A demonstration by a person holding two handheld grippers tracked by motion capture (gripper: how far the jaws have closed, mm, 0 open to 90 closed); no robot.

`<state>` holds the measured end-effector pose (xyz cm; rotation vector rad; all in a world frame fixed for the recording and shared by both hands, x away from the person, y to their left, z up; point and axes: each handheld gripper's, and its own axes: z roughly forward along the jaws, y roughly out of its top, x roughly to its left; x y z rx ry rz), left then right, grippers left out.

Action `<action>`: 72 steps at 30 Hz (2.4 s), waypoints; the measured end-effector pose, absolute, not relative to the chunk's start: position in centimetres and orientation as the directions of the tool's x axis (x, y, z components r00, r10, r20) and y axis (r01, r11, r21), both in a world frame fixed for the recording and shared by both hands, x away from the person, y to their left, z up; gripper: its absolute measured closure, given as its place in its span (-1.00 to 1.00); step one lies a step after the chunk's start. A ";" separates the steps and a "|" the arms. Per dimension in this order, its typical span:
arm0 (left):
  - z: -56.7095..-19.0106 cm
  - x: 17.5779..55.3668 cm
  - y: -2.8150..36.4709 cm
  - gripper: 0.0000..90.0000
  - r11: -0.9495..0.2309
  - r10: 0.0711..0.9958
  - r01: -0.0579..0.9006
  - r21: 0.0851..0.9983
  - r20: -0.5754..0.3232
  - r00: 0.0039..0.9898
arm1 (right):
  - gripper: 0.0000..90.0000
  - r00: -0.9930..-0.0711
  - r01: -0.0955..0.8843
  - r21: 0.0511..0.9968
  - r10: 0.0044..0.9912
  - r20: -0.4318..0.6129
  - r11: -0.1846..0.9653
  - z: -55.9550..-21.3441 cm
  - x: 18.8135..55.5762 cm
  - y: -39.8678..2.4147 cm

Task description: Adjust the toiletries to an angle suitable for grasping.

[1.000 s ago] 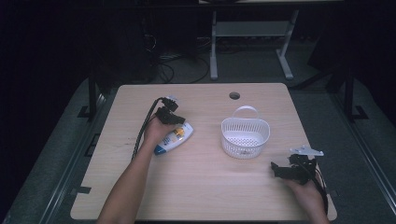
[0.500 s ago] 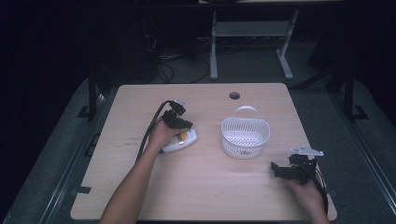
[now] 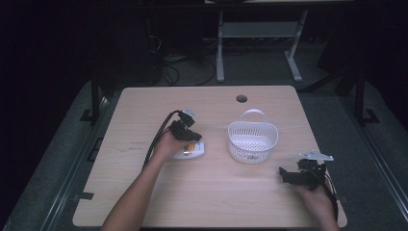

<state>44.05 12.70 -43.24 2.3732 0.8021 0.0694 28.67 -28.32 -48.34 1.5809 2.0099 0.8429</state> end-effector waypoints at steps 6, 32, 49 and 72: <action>-43.0 42.8 12.5 1.00 -0.629 0.546 0.520 0.578 -0.147 0.825 | -0.98 -0.246 0.697 0.699 0.969 0.025 0.159 -48.3 28.7 -28.3; -43.9 37.3 13.7 1.00 -0.640 0.509 0.499 0.585 -0.165 0.845 | -0.98 -0.245 0.697 0.699 0.969 0.025 0.158 -48.3 28.7 -28.3; -44.2 34.3 15.8 1.00 -0.664 0.503 0.495 0.560 -0.154 0.850 | -0.98 -0.245 0.697 0.699 0.969 0.025 0.159 -48.3 28.7 -28.3; -43.9 31.6 19.9 1.00 -0.659 0.552 0.517 0.546 -0.115 0.826 | -0.98 -0.243 0.698 0.699 0.970 0.025 0.157 -48.3 28.7 -28.3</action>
